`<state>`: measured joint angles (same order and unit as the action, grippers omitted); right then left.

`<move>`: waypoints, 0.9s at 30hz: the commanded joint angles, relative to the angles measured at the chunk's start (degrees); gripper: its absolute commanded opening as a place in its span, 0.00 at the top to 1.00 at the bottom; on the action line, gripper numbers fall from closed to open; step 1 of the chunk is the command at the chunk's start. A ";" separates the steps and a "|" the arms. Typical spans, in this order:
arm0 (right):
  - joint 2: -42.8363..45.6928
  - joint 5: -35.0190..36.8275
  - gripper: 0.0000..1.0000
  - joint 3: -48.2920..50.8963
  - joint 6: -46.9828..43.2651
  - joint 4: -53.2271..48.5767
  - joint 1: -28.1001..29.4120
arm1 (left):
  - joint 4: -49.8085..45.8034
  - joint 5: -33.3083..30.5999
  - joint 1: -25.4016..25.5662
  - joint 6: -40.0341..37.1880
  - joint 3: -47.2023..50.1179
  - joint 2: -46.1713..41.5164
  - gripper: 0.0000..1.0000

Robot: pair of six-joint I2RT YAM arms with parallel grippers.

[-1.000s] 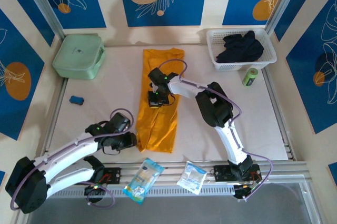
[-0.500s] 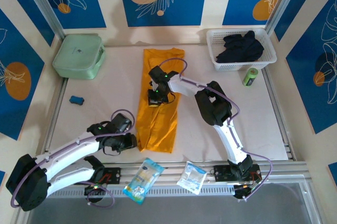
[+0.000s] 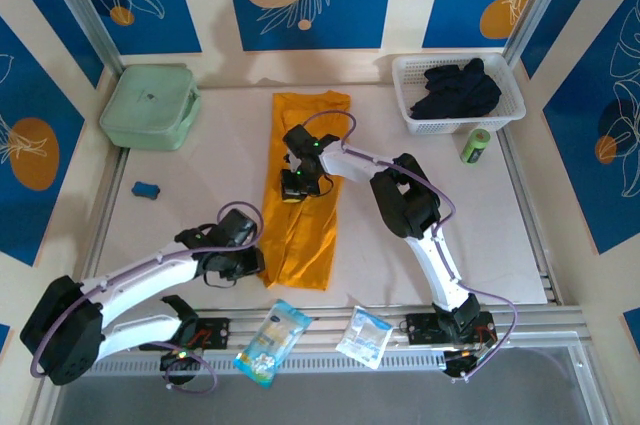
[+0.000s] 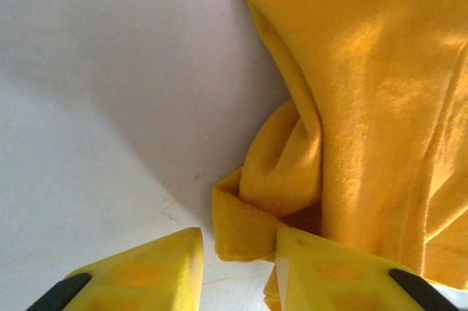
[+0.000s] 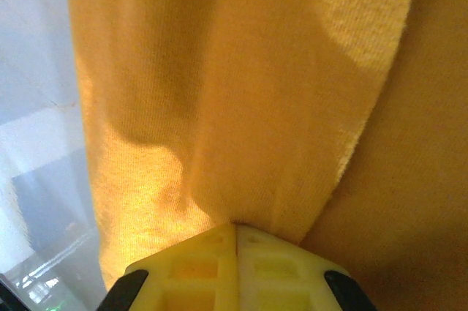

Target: Fold and stack the t-shirts

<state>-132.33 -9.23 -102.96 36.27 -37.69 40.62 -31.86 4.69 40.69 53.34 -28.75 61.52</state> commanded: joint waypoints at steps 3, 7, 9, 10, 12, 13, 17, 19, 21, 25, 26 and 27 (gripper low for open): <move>-2.93 -0.69 1.00 1.85 0.56 -1.59 0.07 | 1.53 -2.93 0.71 -1.49 -1.30 1.42 0.75; -2.85 -0.87 1.00 2.01 0.51 -1.59 0.00 | 3.87 -1.91 0.70 -1.33 -0.87 3.37 0.79; -2.76 -0.92 1.00 2.21 0.47 -1.59 -0.02 | 4.17 -1.79 0.88 -1.31 -0.78 3.87 0.80; -2.73 -0.87 1.00 2.38 0.55 -1.51 -0.09 | 4.17 -1.90 1.02 -1.31 -0.78 3.91 0.81; -2.63 -1.02 1.00 2.64 0.57 -1.25 -0.13 | 3.74 -2.21 1.08 -1.33 -0.77 3.81 0.85; -2.58 -0.98 1.00 2.67 0.64 -1.15 -0.10 | 3.52 -2.52 1.15 -1.31 -0.74 3.58 0.89; -2.49 -0.74 1.00 3.17 1.14 -0.89 -0.28 | 1.26 -3.99 1.32 -0.76 -0.76 1.66 1.00; -2.46 -0.40 1.00 3.55 1.83 -0.72 -0.58 | -1.47 -5.03 1.61 0.04 -0.70 -0.76 1.00; -2.32 -0.18 1.00 4.26 2.69 -0.33 -1.04 | -4.56 -6.33 2.07 1.22 -0.37 -3.80 1.00; -2.13 0.14 1.00 5.38 3.76 0.67 -1.77 | -12.03 -8.20 3.06 4.54 1.51 -11.83 1.00; -2.10 0.33 1.00 5.48 3.93 0.77 -1.86 | -13.35 -8.20 3.27 5.43 2.17 -13.46 1.00; -2.06 0.53 1.00 5.68 4.13 0.86 -1.99 | -14.74 -8.20 3.54 6.66 2.96 -15.48 1.00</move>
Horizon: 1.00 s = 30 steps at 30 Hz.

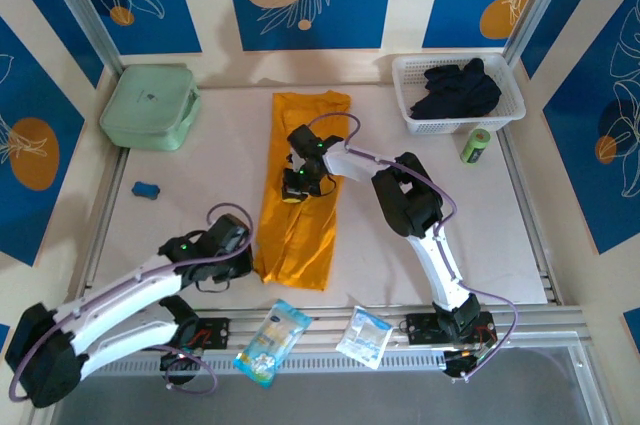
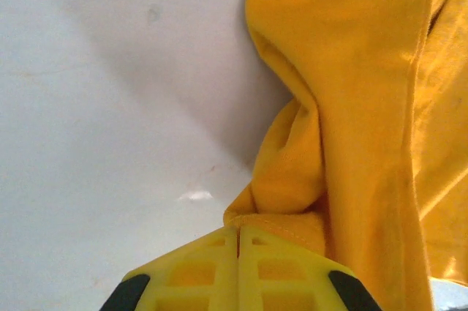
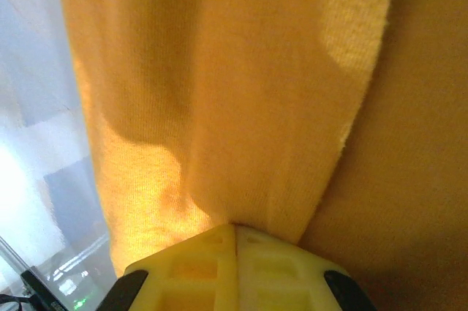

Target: Fold and stack the t-shirts

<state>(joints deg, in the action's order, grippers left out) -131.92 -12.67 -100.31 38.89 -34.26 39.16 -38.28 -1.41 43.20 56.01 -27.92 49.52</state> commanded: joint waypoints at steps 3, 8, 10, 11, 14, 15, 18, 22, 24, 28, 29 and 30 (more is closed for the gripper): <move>-2.48 4.13 1.00 3.43 2.09 -2.06 -0.66 | -11.21 -1.45 2.17 7.96 4.66 -8.98 1.00; -2.22 4.57 1.00 4.03 3.06 -1.17 -0.75 | -13.71 -0.88 4.30 13.41 8.51 -14.54 1.00; -1.95 4.88 1.00 4.28 3.46 -0.89 -0.84 | -14.04 -0.63 4.85 14.70 9.35 -14.98 1.00; -2.01 5.02 1.00 4.17 3.55 -0.90 -1.01 | -13.91 -0.32 5.08 15.05 9.59 -14.82 1.00; -1.79 4.85 1.00 4.24 3.73 -0.93 -1.49 | -13.70 0.52 5.70 16.12 9.84 -13.76 0.93; -1.68 4.76 1.00 4.27 3.73 -0.83 -1.62 | -13.99 0.53 5.90 16.13 9.58 -13.58 0.86; -1.59 3.84 1.00 3.97 3.34 -0.60 -1.63 | -16.07 -1.12 6.19 15.53 7.44 -13.74 0.62; -1.40 2.43 0.98 2.44 2.71 -1.17 -1.29 | -20.94 -4.49 6.26 13.82 1.38 -13.53 0.43; -0.50 2.60 0.95 2.00 2.27 -1.76 -1.02 | -22.65 -5.88 6.24 12.64 -1.75 -12.82 0.40; 4.74 4.22 0.90 4.08 1.56 -2.55 -0.58 | -21.11 -6.76 6.19 9.78 -5.66 -9.27 0.38; 6.44 4.91 0.88 5.11 1.38 -2.66 -0.49 | -19.79 -6.76 6.15 9.08 -5.98 -7.92 0.38; 8.52 5.84 0.87 6.72 1.28 -2.65 -0.40 | -17.68 -6.68 6.11 8.11 -6.09 -6.10 0.39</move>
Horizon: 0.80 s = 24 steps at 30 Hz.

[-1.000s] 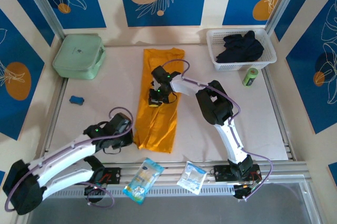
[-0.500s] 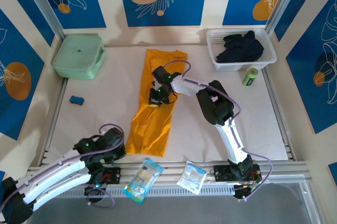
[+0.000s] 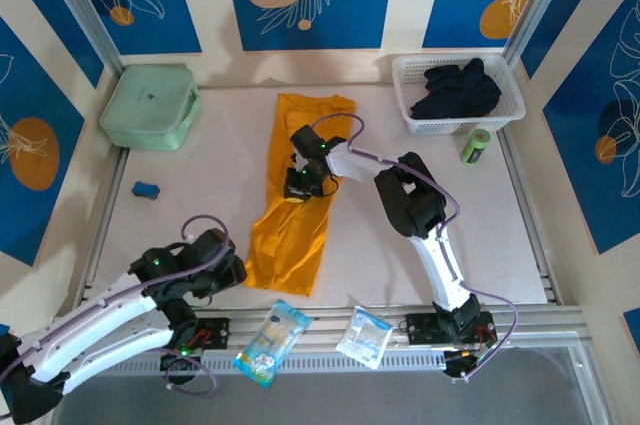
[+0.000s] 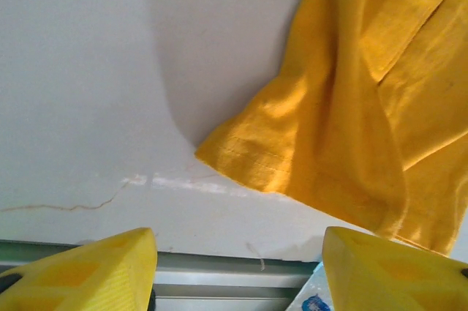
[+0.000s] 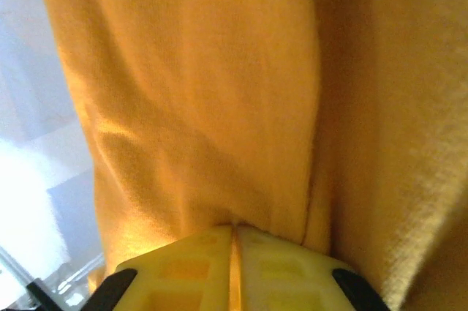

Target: Fold and stack the t-shirts

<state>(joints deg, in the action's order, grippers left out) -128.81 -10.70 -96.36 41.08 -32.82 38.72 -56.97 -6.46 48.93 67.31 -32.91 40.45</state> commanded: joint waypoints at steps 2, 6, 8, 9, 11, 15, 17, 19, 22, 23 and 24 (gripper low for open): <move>9.43 5.66 0.84 6.19 -0.90 -4.01 0.00 | 5.88 -1.63 0.30 -4.88 -1.19 7.02 0.41; 15.31 8.18 0.78 12.76 -0.91 -3.80 -0.74 | 15.00 -1.80 0.15 -8.81 -3.14 17.53 0.42; 16.29 8.67 0.76 14.78 -1.08 -3.40 -1.72 | 17.78 -1.34 0.19 -10.65 -4.55 22.28 0.42; 16.08 8.46 0.76 15.12 -1.17 -3.26 -2.41 | 18.74 -0.83 0.12 -11.40 -5.16 24.67 0.42; 14.63 7.62 0.76 14.64 -1.82 -2.72 -3.82 | 19.97 0.69 0.12 -12.39 -5.68 28.42 0.44; 8.23 6.81 0.81 8.59 -4.12 -3.73 -6.51 | 25.09 6.08 0.42 -11.52 -2.09 31.28 0.48; 5.05 7.33 0.83 4.77 -5.40 -4.95 -7.47 | 27.93 8.10 1.04 -10.21 0.03 31.36 0.49; 1.85 7.91 0.85 0.72 -6.39 -7.01 -8.27 | 28.11 8.89 2.14 -9.33 0.73 31.93 0.49; -1.33 8.31 0.87 -2.63 -7.30 -8.72 -9.30 | 27.26 9.90 4.19 -8.77 -0.16 34.48 0.49; -2.00 8.32 0.87 -3.18 -7.54 -8.99 -9.64 | 27.51 10.33 4.99 -8.54 -0.52 35.60 0.49; -2.71 8.39 0.87 -3.77 -7.89 -9.22 -10.04 | 27.99 10.84 5.93 -8.26 -1.08 37.02 0.49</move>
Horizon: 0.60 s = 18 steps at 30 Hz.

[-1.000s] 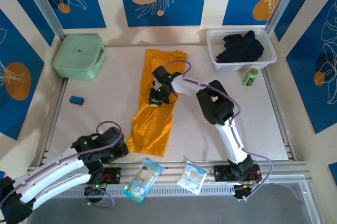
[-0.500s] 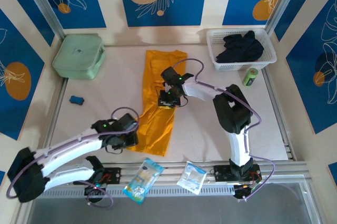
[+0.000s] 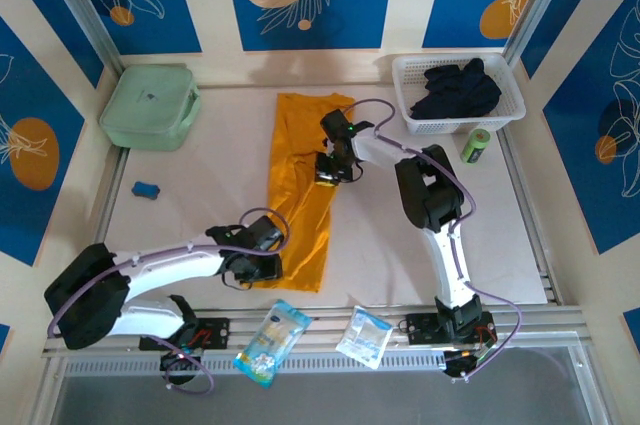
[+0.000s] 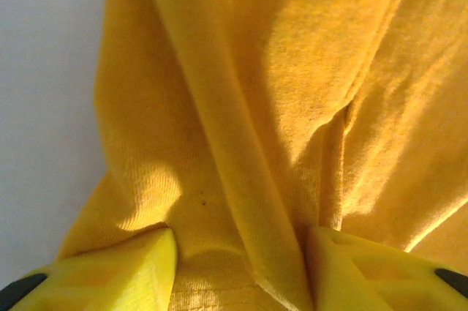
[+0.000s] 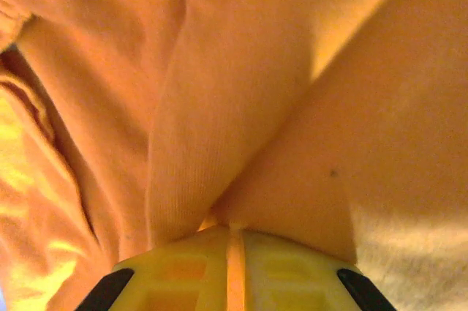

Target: Fold and stack the t-shirts

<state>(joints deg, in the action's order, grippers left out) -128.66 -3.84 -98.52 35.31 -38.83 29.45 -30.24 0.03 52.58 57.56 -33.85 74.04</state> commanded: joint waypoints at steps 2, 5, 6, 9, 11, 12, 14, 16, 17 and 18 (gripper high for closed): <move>-4.06 1.23 0.87 -2.65 -2.58 -3.70 -1.64 | 1.74 4.62 4.29 1.83 -1.81 6.74 0.49; -4.93 0.59 0.87 -3.39 -3.22 -4.50 -2.68 | 1.76 4.71 7.14 2.11 -5.01 11.91 0.51; -4.74 0.58 0.87 -3.12 -3.47 -4.36 -2.88 | 1.67 4.65 8.00 2.11 -6.15 13.15 0.51; -2.80 0.38 0.86 -1.84 -4.56 -4.21 -3.34 | -0.60 3.16 9.71 1.27 -9.66 14.25 0.49; -0.10 0.39 0.83 -0.41 -5.90 -4.03 -3.37 | -4.33 1.02 10.00 0.57 -11.94 13.07 0.43; 2.06 0.48 0.80 0.71 -6.64 -3.66 -3.36 | -6.73 -0.39 10.00 0.20 -13.18 11.84 0.39; 7.26 0.71 0.75 3.40 -8.32 -2.32 -3.27 | -11.55 -3.94 10.00 -0.61 -15.67 8.75 0.30; 14.06 1.73 0.69 6.62 -10.61 -0.89 -3.09 | -16.26 -7.93 9.92 -2.54 -19.15 5.08 0.20; 17.04 2.27 0.67 7.91 -11.79 -0.58 -3.00 | -17.91 -9.75 9.91 -3.76 -20.73 3.53 0.16; 20.95 2.90 0.66 9.52 -13.35 -0.23 -2.91 | -19.53 -11.99 9.91 -5.52 -22.45 1.55 0.10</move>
<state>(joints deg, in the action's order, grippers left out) -118.48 -2.66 -90.54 26.89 -39.97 26.55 -41.41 -4.78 62.17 56.07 -50.94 81.30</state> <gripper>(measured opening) 0.332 0.865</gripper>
